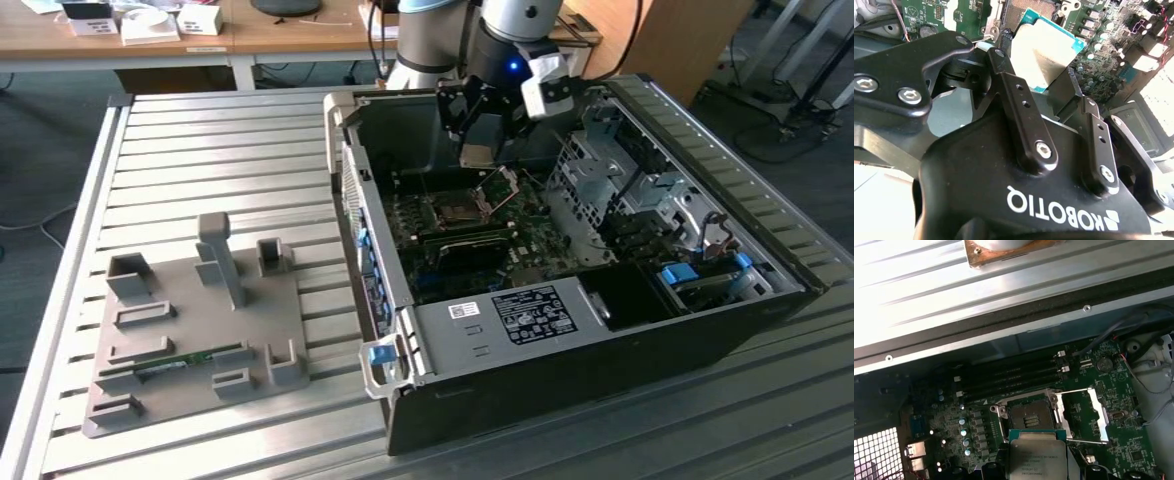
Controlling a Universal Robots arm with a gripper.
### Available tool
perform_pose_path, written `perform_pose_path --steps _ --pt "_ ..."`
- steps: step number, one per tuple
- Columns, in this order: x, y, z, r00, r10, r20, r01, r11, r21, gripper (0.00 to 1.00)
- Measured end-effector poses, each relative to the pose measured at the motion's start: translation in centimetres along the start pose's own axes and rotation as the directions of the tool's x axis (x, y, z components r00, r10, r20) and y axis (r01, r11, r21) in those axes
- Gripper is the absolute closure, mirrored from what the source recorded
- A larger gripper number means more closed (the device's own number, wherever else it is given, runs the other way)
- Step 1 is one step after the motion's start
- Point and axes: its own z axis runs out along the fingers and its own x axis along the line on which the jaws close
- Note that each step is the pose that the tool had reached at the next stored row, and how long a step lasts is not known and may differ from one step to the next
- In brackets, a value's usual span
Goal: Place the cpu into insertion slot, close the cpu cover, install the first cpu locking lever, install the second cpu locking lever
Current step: 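Place the cpu into insertion slot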
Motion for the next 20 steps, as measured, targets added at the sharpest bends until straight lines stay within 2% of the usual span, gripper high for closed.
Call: perform_pose_path --steps 20 --pt "0.00 0.00 0.00 1.0000 0.009 0.0009 -0.009 1.0000 -0.0001 0.46"
